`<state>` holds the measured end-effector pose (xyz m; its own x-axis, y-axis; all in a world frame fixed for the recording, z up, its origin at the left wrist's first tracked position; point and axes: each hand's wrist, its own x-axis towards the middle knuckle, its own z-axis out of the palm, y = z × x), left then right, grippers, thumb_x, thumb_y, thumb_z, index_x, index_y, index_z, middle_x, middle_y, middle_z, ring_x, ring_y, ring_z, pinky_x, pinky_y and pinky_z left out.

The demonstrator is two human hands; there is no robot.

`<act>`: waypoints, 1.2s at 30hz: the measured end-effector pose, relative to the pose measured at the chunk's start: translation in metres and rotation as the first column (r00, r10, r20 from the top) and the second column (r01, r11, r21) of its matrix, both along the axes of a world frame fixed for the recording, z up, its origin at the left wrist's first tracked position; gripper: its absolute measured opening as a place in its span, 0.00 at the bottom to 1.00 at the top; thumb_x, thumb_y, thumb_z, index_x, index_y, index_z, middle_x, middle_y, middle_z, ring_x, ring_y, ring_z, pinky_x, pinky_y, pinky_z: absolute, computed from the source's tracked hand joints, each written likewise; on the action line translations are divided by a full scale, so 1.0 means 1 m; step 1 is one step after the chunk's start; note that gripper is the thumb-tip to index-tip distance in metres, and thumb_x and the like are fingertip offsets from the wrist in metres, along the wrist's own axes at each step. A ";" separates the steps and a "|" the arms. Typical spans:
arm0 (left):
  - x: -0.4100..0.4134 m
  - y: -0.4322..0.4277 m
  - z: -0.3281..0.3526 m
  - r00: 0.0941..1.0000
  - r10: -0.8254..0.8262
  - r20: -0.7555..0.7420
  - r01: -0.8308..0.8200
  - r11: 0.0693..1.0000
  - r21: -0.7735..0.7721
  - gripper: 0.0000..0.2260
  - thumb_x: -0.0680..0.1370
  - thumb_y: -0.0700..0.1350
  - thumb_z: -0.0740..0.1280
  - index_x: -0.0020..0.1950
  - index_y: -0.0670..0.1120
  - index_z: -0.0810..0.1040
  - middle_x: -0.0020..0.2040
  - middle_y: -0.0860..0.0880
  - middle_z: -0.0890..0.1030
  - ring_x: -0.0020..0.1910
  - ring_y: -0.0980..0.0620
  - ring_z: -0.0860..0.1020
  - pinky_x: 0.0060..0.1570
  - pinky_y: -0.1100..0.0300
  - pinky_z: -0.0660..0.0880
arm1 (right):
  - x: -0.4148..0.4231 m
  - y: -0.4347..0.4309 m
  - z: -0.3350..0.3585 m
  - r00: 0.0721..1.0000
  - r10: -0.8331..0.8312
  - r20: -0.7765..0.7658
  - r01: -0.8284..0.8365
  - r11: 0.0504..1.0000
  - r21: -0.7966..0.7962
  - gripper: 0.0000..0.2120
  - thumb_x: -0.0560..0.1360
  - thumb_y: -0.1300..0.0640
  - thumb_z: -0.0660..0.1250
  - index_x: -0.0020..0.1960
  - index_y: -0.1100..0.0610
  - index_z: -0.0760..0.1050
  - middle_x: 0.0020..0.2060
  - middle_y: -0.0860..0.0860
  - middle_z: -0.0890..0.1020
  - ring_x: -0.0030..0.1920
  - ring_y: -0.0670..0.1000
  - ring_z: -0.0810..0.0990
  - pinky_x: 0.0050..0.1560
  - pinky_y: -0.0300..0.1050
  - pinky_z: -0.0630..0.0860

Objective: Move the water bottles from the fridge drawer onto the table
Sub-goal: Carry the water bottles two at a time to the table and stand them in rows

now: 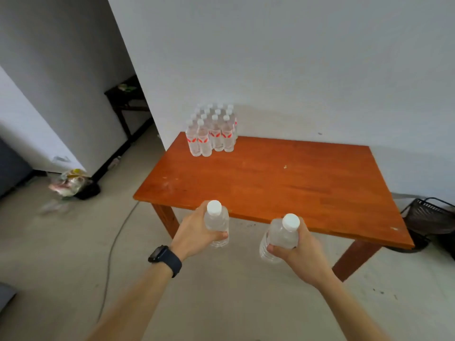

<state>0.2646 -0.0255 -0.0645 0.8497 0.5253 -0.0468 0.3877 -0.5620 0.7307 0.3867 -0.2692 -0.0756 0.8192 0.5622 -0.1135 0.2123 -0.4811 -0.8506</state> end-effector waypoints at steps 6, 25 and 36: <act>0.076 0.072 -0.007 0.998 0.055 0.010 -0.055 0.997 -0.060 0.28 0.68 0.52 0.80 0.63 0.58 0.71 0.52 0.61 0.79 0.51 0.63 0.78 0.47 0.72 0.72 | 0.078 0.081 -0.004 0.999 0.040 -0.013 -0.040 0.999 -0.025 0.26 0.66 0.50 0.79 0.55 0.39 0.66 0.46 0.43 0.80 0.45 0.43 0.80 0.39 0.37 0.73; 0.309 0.330 -0.085 0.982 -0.136 -0.129 0.124 0.987 -0.097 0.30 0.68 0.50 0.78 0.65 0.58 0.66 0.55 0.57 0.80 0.53 0.54 0.80 0.52 0.57 0.81 | 0.276 0.367 -0.088 0.992 -0.082 -0.095 0.059 0.972 -0.230 0.26 0.66 0.44 0.72 0.60 0.47 0.68 0.47 0.44 0.82 0.44 0.45 0.83 0.41 0.44 0.83; 0.402 0.388 -0.100 0.966 -0.168 -0.197 0.194 0.973 0.122 0.26 0.72 0.52 0.75 0.67 0.58 0.70 0.67 0.53 0.75 0.61 0.46 0.78 0.51 0.48 0.81 | 0.346 0.453 -0.106 0.978 -0.208 -0.017 0.198 0.950 -0.239 0.30 0.65 0.52 0.80 0.62 0.49 0.70 0.52 0.42 0.77 0.53 0.47 0.76 0.48 0.38 0.70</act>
